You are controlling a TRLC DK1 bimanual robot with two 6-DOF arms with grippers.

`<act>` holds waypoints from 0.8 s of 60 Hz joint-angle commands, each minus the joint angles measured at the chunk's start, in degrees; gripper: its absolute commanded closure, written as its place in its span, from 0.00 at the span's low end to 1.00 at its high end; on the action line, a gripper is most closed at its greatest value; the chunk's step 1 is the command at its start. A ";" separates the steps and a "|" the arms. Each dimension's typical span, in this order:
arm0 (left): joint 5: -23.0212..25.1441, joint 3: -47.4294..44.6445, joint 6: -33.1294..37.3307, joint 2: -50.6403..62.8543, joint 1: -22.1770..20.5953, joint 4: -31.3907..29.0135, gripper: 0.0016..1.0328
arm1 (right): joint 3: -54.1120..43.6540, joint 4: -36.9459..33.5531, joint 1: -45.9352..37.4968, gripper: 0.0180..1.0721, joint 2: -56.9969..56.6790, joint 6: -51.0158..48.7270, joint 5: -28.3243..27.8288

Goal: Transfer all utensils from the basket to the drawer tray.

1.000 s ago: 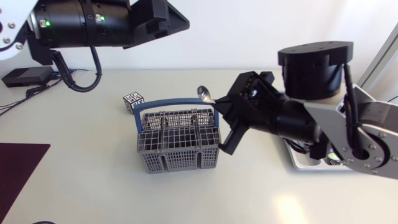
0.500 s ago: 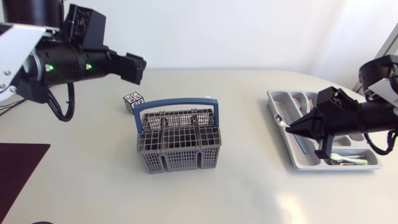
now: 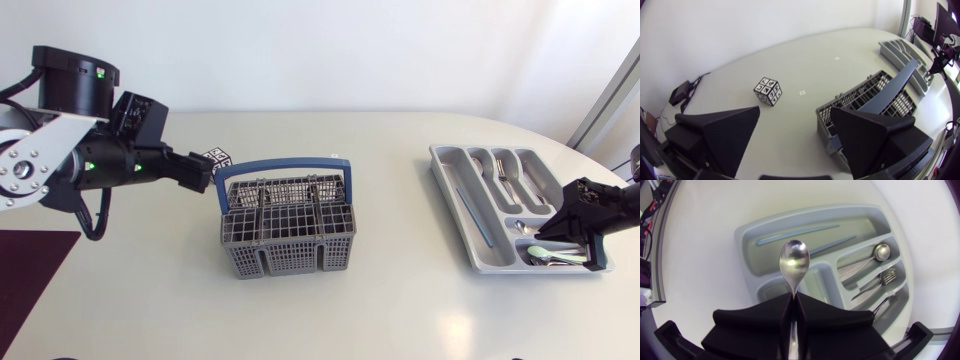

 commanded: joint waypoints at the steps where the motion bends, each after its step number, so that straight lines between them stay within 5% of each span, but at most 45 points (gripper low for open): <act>1: 1.00 -2.60 0.50 -1.12 1.56 -1.23 0.04 | 0.72 -0.14 -1.69 0.94 1.92 -4.68 1.11; 17: 1.00 -4.80 0.94 -6.30 1.47 -1.05 0.04 | -0.86 6.10 -5.03 0.93 6.22 -8.55 7.00; 21: 0.92 -5.41 1.03 -7.18 1.47 -1.05 0.04 | -0.86 6.72 -5.47 0.83 6.93 -8.64 7.61; 28: 0.92 -6.64 1.73 -9.03 1.56 -1.40 0.04 | -1.13 7.59 -6.08 0.35 4.90 -7.41 6.91; 31: 0.92 -6.99 1.90 -10.08 2.00 -1.84 0.04 | -1.48 7.51 -6.17 0.26 2.88 -6.53 5.42; 48: 1.88 -10.51 4.81 -11.58 2.09 -3.69 0.07 | -7.72 2.85 4.46 0.20 -16.19 8.85 -4.96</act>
